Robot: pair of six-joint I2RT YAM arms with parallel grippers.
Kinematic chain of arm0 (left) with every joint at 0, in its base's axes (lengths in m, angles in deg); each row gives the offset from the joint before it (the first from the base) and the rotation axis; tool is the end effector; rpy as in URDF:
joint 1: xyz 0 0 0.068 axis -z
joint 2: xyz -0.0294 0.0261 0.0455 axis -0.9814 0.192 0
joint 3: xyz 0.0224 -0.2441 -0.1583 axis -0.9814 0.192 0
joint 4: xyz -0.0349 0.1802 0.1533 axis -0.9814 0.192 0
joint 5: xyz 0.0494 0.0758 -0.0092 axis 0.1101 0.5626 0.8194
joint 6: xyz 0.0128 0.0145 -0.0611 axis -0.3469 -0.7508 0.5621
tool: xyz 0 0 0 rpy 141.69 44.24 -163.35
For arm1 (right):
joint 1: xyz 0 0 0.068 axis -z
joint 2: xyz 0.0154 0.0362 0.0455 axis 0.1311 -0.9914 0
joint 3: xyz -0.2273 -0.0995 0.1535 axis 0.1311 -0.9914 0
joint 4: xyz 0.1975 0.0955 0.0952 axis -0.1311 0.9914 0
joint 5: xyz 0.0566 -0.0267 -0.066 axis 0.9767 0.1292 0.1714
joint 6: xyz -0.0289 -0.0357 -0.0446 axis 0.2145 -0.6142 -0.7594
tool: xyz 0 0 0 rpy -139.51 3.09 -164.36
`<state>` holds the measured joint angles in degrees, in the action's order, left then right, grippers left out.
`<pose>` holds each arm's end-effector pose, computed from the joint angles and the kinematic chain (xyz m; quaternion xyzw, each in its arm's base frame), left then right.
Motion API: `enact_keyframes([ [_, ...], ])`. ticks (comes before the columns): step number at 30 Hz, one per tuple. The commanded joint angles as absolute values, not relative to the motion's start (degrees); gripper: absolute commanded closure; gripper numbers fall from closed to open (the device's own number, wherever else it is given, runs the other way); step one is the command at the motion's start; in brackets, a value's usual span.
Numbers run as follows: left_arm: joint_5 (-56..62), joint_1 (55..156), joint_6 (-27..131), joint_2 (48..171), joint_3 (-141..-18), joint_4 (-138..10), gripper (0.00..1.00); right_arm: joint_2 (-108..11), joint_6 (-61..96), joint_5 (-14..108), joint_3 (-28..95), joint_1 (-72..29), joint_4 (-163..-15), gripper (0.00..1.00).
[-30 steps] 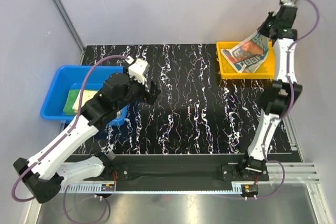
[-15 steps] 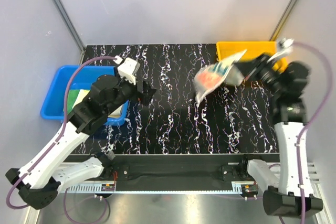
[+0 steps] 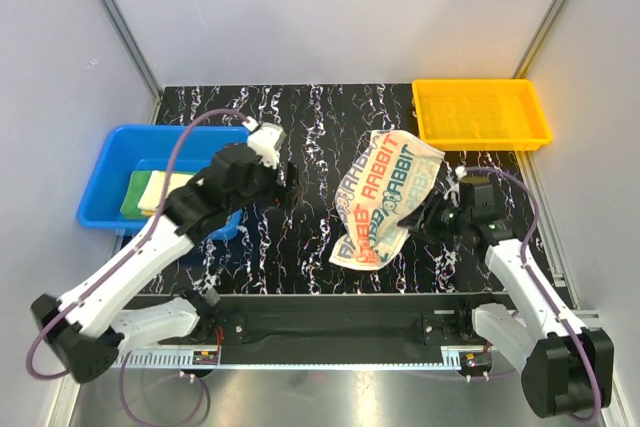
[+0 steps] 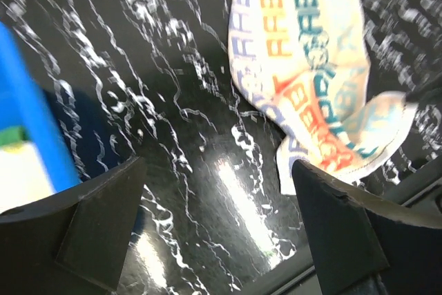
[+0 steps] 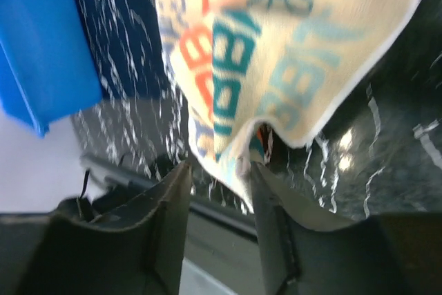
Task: Fold and stack the towels
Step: Move the towel to the center of the board, then flatten out the crumpled towel
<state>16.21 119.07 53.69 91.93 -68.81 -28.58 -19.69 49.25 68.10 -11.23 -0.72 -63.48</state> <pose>0.1509 -0.1218 0.3673 0.1788 0.8447 -0.1937 0.4658 0.1493 0.0455 0.2262 0.1514 0.8952 0.3504 0.2301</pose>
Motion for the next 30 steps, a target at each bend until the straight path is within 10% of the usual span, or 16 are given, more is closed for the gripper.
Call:
enact_keyframes([
  [1, 12.39, 119.10, 55.85, 99.55, -69.50, -31.04, 0.09, -20.47, 45.60, 56.21, -2.52, -0.90, -61.02, 0.52],
  [7, 6.41, 119.89, 59.10, 112.67, -70.56, -38.07, 0.15, -32.42, 34.01, 36.59, 6.89, -0.12, -64.71, 0.55],
  [30, 5.17, 124.19, 61.75, 134.13, -67.13, -44.06, 0.22, -71.63, 1.48, 65.93, 30.36, 17.55, -80.11, 0.60],
])
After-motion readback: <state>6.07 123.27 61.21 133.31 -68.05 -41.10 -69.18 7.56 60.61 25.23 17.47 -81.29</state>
